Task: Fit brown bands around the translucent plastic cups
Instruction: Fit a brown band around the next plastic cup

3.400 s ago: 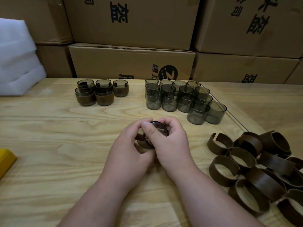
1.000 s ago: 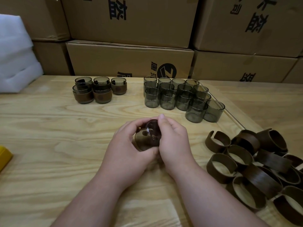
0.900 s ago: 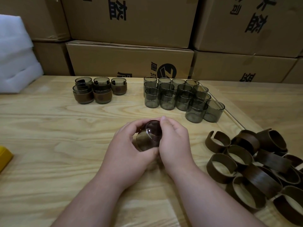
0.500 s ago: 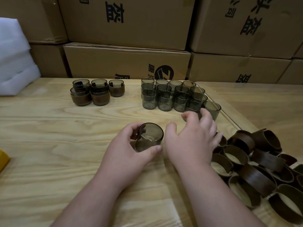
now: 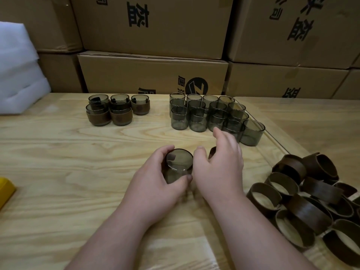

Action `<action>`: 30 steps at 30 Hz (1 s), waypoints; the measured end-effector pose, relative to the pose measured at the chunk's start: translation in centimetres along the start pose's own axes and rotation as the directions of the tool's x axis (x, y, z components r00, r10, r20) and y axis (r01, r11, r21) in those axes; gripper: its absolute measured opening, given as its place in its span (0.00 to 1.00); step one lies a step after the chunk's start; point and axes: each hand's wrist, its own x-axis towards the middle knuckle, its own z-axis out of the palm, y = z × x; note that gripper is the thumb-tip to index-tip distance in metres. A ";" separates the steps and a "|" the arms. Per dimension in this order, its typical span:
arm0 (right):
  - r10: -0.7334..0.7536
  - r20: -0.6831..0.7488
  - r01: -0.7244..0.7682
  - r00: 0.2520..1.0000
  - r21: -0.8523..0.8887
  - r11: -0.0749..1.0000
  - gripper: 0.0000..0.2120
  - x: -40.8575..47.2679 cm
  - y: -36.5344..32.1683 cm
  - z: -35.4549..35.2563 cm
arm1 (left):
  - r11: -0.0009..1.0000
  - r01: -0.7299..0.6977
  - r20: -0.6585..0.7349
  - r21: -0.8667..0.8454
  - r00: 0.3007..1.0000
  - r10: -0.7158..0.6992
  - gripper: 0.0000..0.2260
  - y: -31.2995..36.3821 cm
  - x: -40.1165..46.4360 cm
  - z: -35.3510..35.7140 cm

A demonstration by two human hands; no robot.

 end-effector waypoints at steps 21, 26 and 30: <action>0.133 0.041 -0.133 0.990 -0.016 0.991 0.05 1.4 2.1 1.6 | 0.940 0.008 -0.074 -0.342 0.997 -0.036 0.26 0.5 0.0 -0.4; 0.024 -0.076 -0.003 0.997 0.265 0.964 0.08 1.0 1.2 1.2 | 0.902 -0.006 -0.111 -0.431 0.993 -0.046 0.20 0.2 0.2 -0.4; -0.118 -0.121 0.159 0.986 0.425 0.891 0.10 0.0 0.2 1.0 | 0.889 0.000 -0.108 -0.457 0.993 -0.055 0.21 0.3 0.4 -0.4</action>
